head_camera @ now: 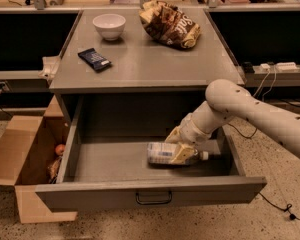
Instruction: Place blue plastic bottle into top drawer
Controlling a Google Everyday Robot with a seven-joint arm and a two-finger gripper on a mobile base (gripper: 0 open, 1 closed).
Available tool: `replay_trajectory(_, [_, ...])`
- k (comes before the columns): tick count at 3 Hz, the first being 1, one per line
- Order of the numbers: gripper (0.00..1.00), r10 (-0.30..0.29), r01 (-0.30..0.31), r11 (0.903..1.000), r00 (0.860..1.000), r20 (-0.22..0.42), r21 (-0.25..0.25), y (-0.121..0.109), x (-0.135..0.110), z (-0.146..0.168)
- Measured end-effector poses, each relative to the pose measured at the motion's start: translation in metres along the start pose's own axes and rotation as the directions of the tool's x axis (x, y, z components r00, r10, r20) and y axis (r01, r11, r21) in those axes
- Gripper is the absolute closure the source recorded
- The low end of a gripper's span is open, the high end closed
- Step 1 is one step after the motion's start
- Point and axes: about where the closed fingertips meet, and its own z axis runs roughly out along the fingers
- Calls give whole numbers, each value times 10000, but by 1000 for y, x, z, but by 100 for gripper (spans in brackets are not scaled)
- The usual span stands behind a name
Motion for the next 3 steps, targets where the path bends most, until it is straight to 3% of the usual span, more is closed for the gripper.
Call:
replay_trajectory(1, [8,70,-71,9999,10000,37,154,-7,2,1])
replay_trajectory(2, [0,-16,3,9995,9990,440,304,-11,-6,-11])
replay_trajectory(3, [0,-528,431,9957,9913,1202,824,-8,-31,-45])
